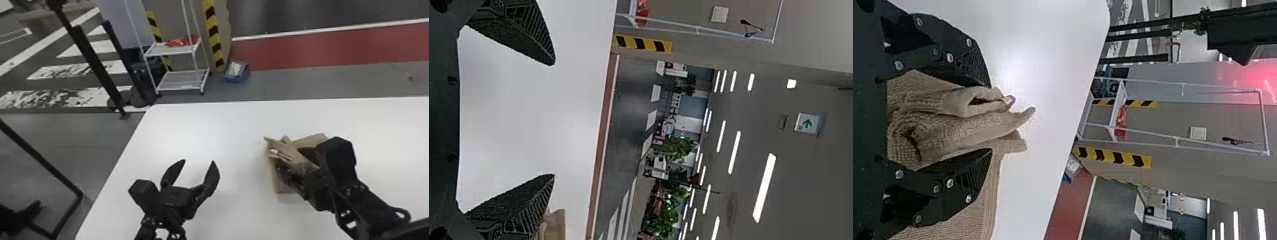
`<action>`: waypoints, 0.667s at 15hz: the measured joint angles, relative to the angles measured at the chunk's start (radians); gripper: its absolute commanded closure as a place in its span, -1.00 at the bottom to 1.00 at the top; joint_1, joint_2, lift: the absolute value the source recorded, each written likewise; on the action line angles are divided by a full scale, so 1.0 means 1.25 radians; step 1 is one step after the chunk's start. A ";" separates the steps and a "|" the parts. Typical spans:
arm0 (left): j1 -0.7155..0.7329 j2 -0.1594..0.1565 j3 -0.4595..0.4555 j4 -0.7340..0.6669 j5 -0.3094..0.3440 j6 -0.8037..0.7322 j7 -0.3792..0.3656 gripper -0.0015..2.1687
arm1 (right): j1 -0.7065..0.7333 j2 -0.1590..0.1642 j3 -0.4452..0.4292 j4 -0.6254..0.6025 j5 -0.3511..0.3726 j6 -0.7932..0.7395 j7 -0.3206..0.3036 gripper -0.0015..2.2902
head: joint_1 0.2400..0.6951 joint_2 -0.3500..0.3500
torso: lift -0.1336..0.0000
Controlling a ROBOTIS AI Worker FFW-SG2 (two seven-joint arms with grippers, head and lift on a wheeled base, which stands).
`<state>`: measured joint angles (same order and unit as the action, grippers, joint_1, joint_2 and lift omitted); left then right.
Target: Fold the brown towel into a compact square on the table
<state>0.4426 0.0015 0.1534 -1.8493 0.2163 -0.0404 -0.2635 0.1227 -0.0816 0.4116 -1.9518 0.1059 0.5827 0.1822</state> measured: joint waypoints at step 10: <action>-0.001 0.000 -0.002 0.001 0.000 0.000 -0.001 -0.93 | -0.058 0.005 0.063 0.084 -0.039 -0.012 0.077 0.48 | 1.00 1.00 | -0.77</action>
<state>0.4417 0.0015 0.1503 -1.8477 0.2163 -0.0406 -0.2648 0.0503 -0.0756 0.4900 -1.8472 0.0573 0.5676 0.2790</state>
